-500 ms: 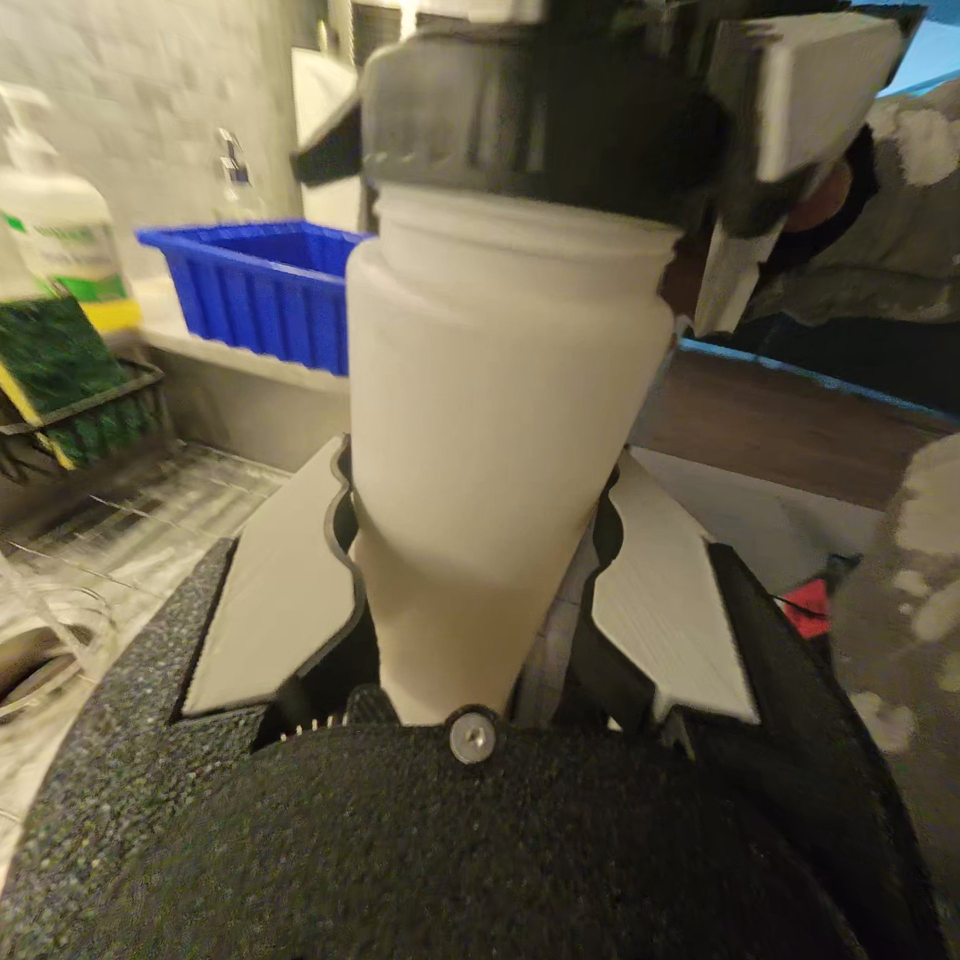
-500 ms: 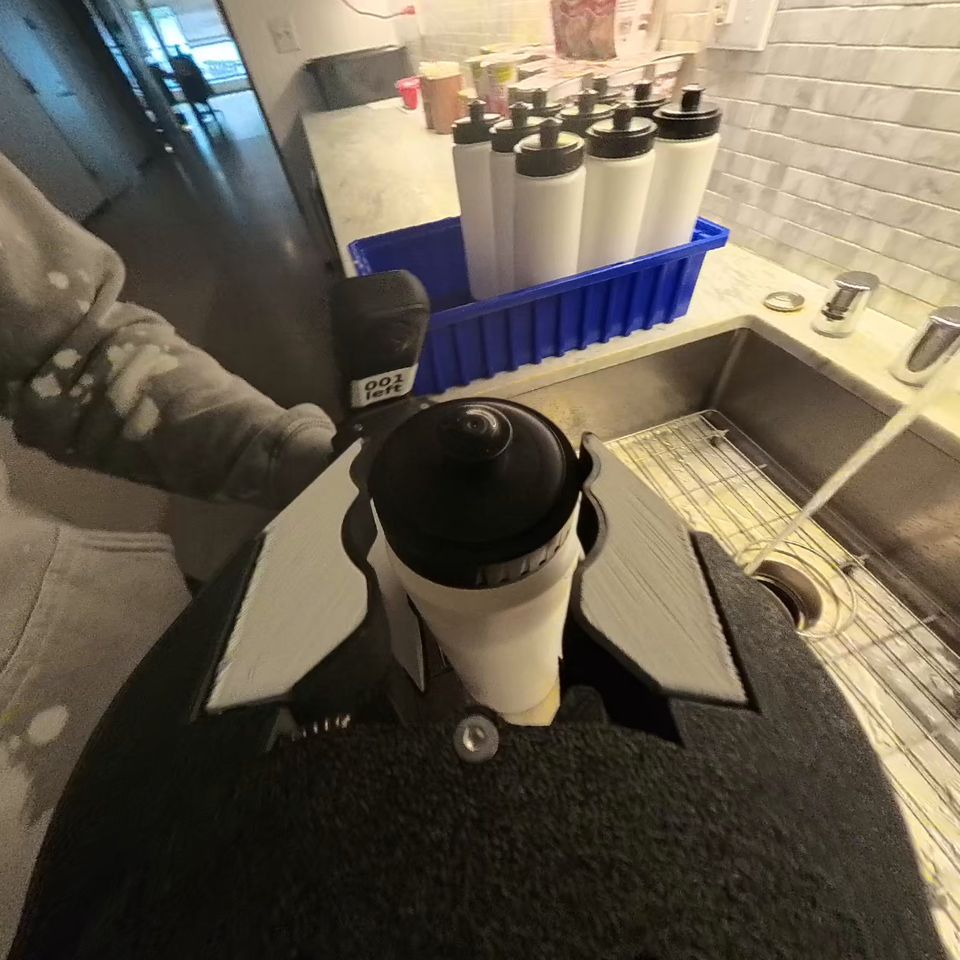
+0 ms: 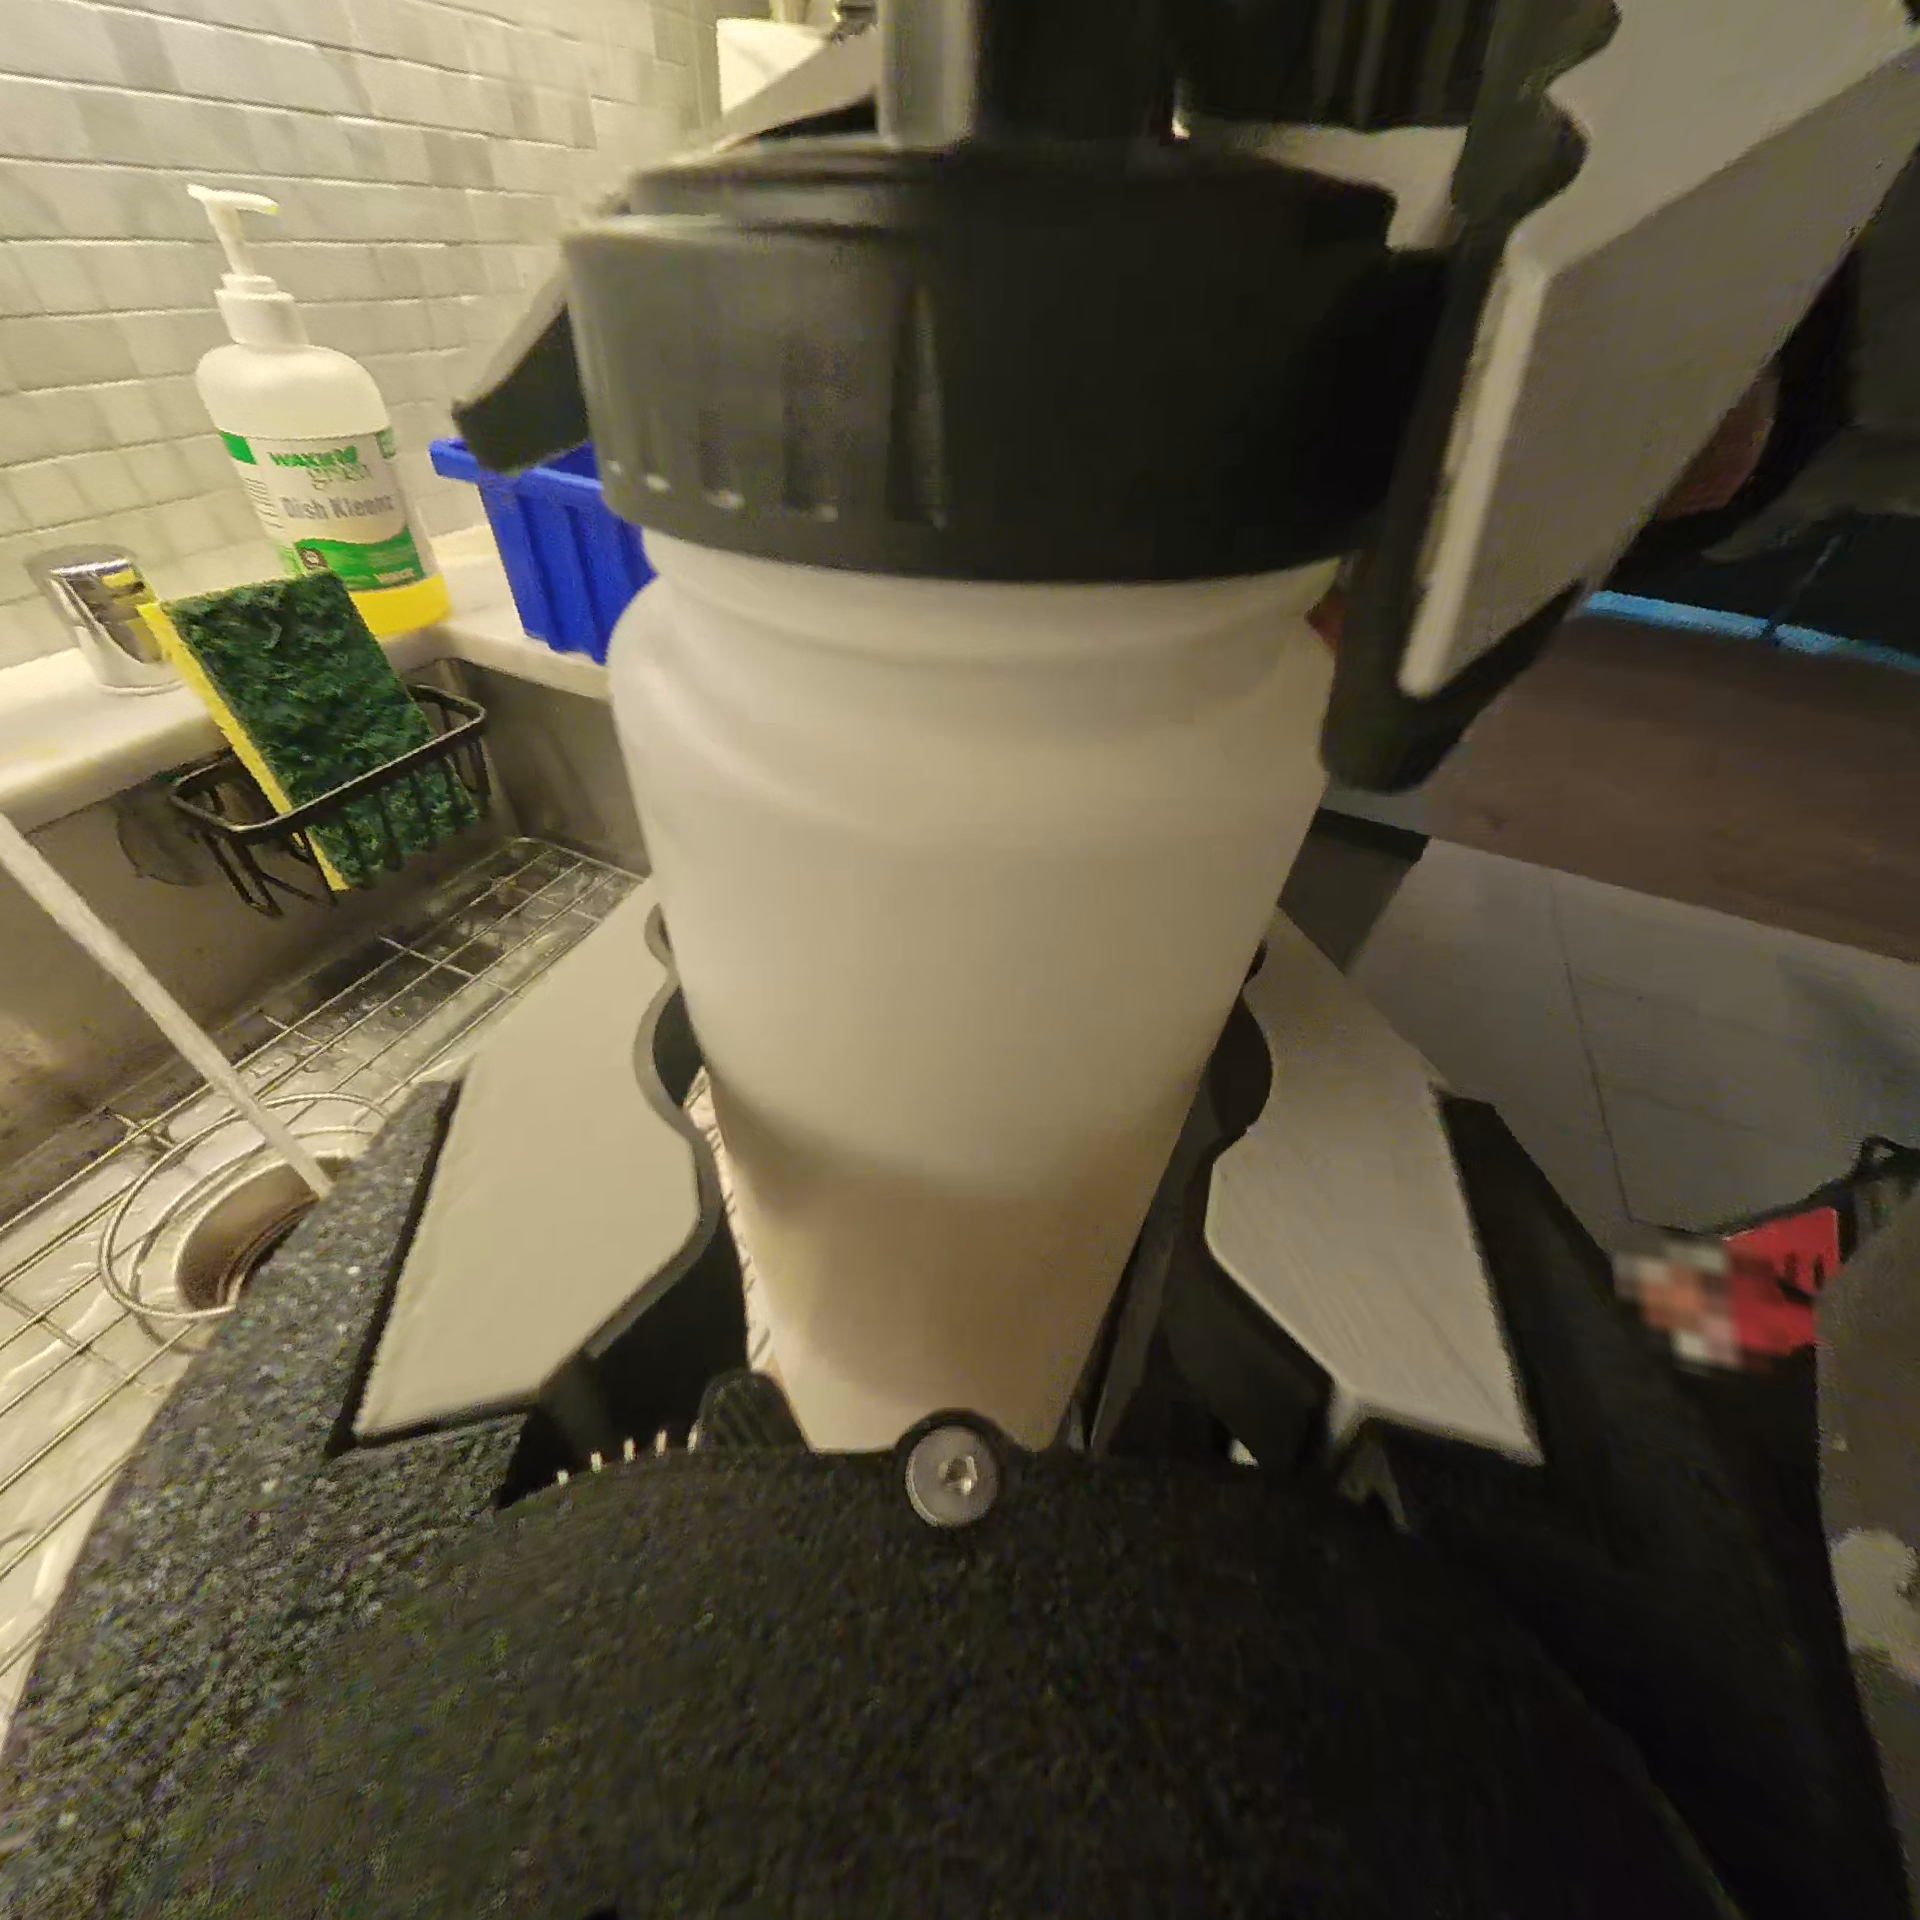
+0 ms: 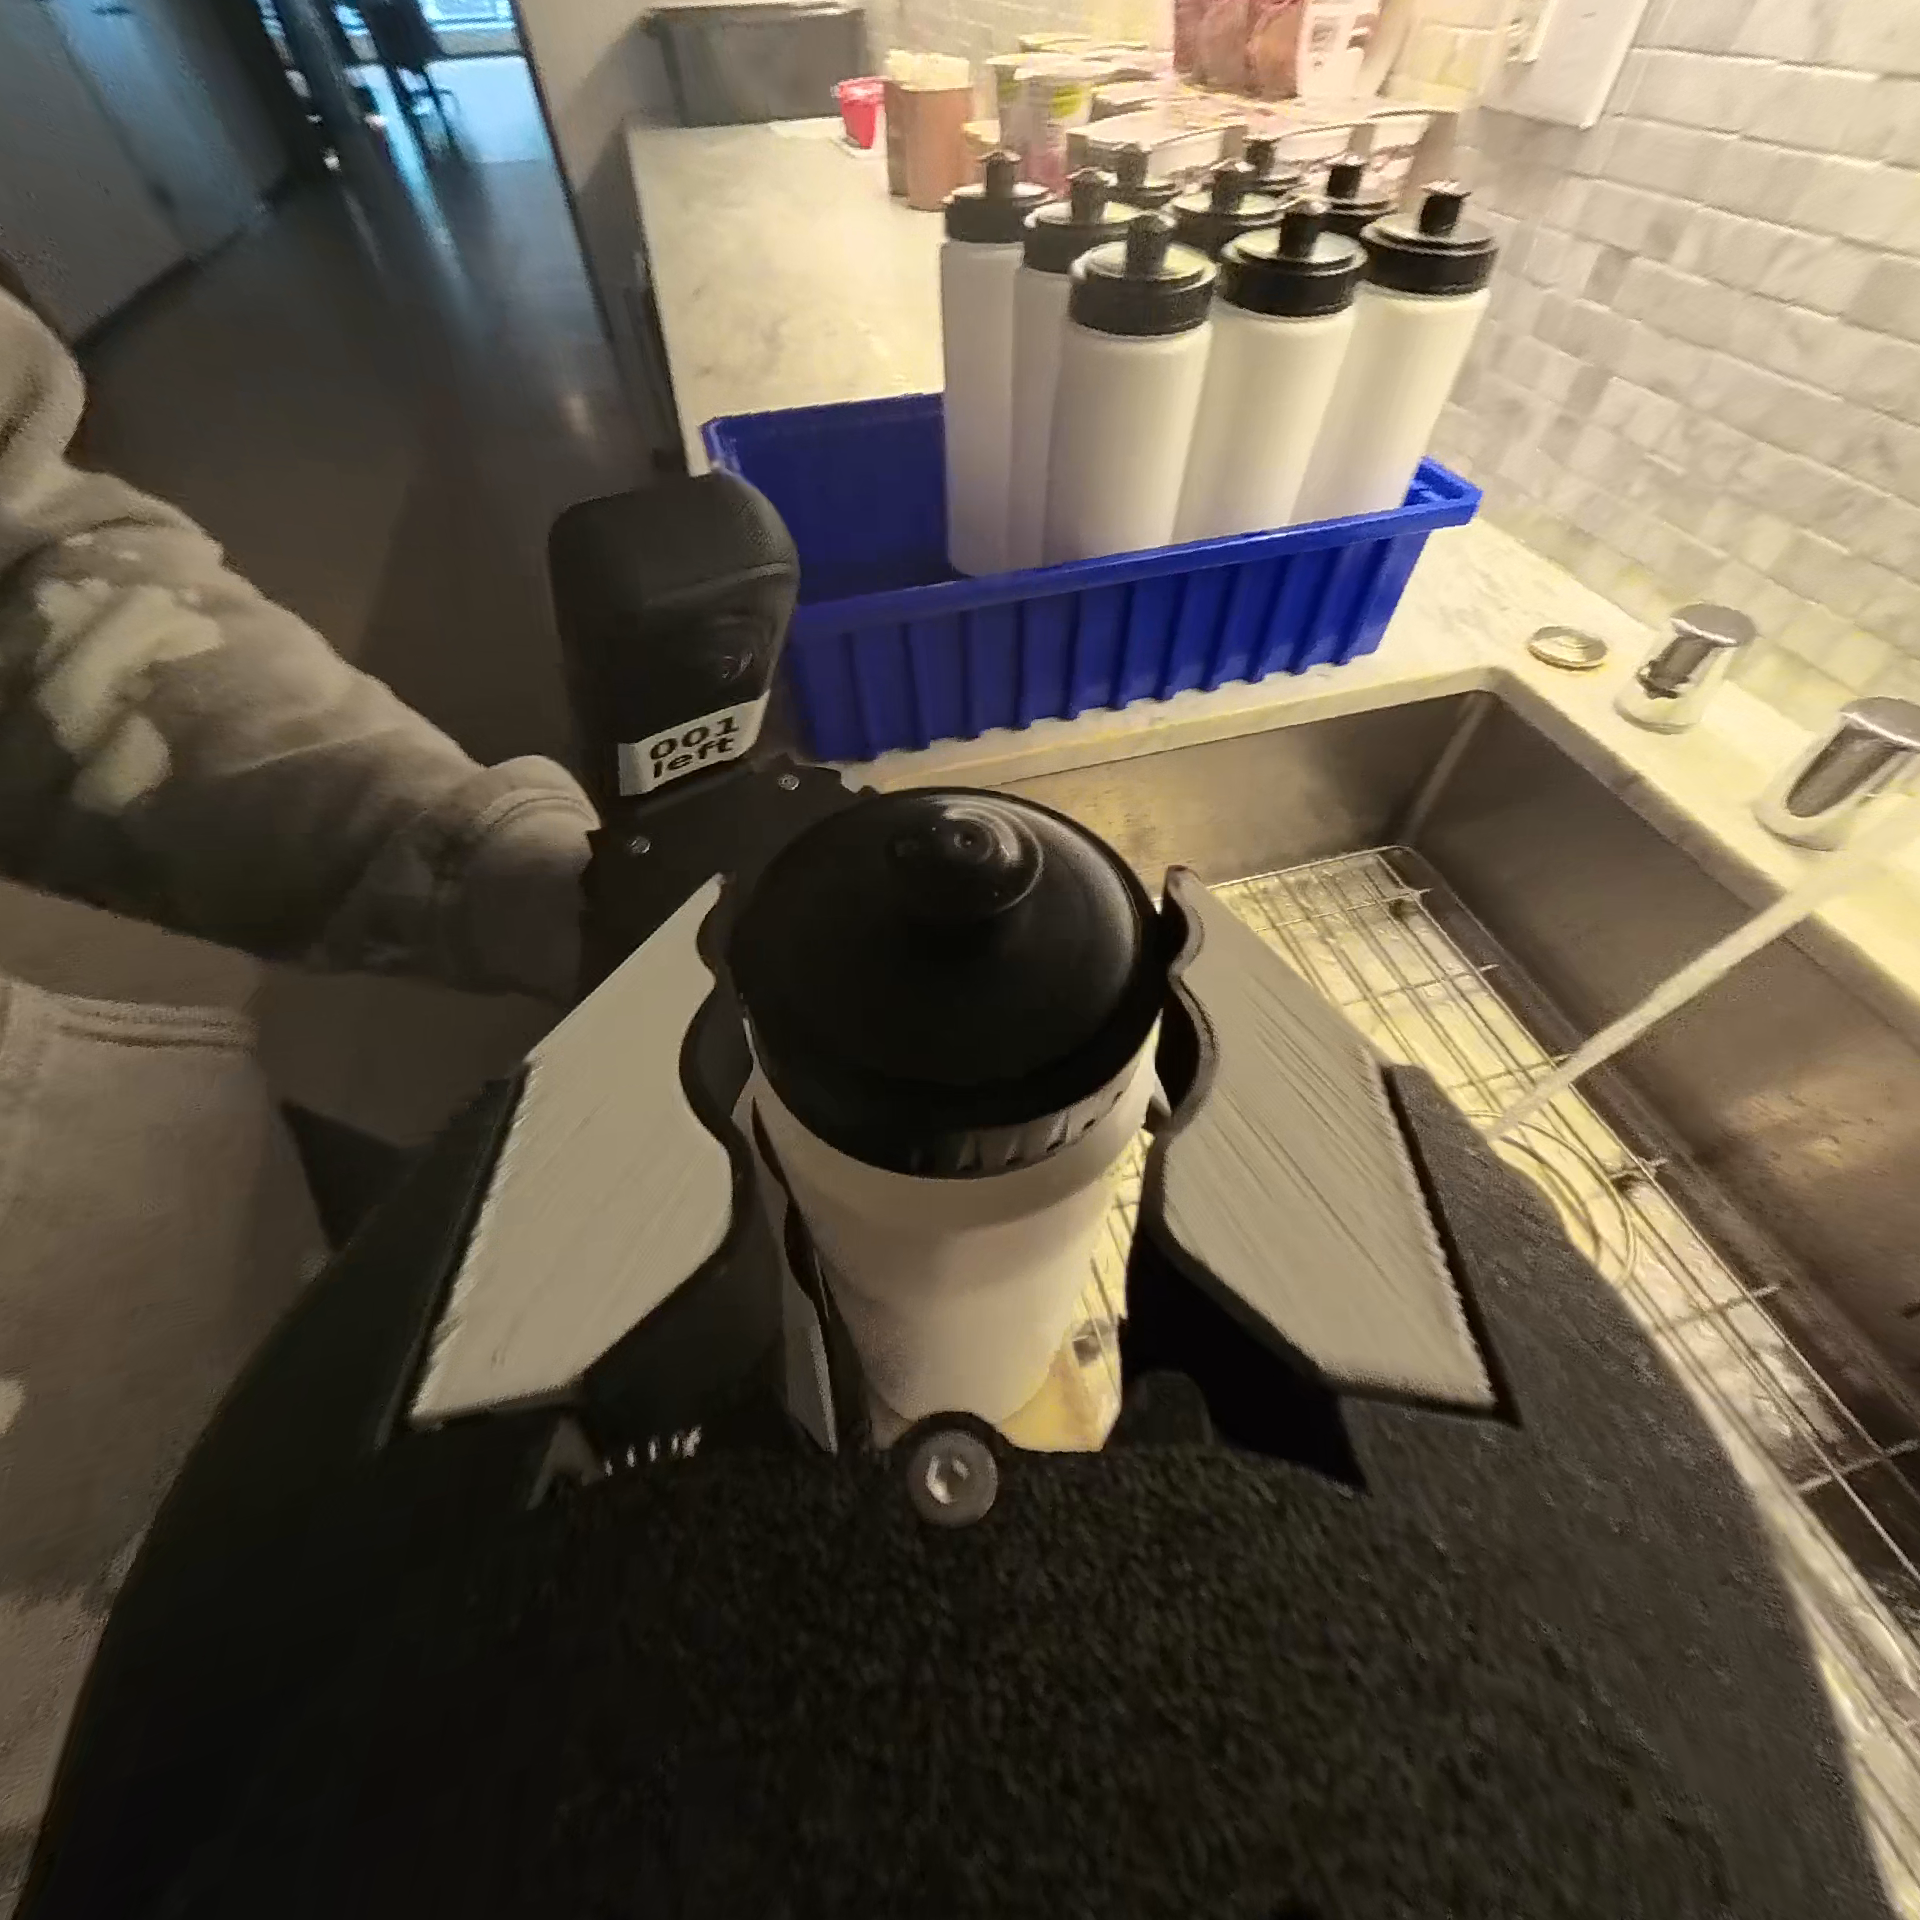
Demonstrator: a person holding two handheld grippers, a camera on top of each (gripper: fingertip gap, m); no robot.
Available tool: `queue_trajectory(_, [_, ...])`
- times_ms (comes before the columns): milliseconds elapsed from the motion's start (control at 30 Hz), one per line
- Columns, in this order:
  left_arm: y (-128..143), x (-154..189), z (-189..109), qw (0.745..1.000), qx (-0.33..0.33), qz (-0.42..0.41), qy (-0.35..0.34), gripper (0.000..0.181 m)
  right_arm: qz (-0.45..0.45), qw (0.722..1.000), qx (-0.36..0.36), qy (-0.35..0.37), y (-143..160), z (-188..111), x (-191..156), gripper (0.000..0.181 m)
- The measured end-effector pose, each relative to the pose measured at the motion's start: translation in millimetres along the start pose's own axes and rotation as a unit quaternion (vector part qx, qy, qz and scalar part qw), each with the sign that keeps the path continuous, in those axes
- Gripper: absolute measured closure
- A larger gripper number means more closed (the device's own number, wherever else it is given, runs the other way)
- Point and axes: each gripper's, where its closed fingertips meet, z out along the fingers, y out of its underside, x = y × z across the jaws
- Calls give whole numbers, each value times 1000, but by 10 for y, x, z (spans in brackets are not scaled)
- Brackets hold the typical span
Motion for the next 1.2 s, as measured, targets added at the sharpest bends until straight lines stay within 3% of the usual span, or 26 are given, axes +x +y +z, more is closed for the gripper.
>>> queue_trajectory(133, [4,15,-2,1000,-1,8,19,81,4,1000,3,6,1,-13,-1,102])
queue_trajectory(500, [35,119,-14,993,-25,27,109,83,-40,986,-19,-163,23,-55,-130,101])
queue_trajectory(800, [60,166,-32,986,-47,33,158,82,-120,960,-33,-252,71,-67,-188,102])
queue_trajectory(1000, [58,80,-56,989,-52,16,140,82,-46,984,-21,-170,31,59,-88,103])
queue_trajectory(1200, [28,-20,-14,997,-33,1,68,78,14,999,-13,32,24,79,104,103])
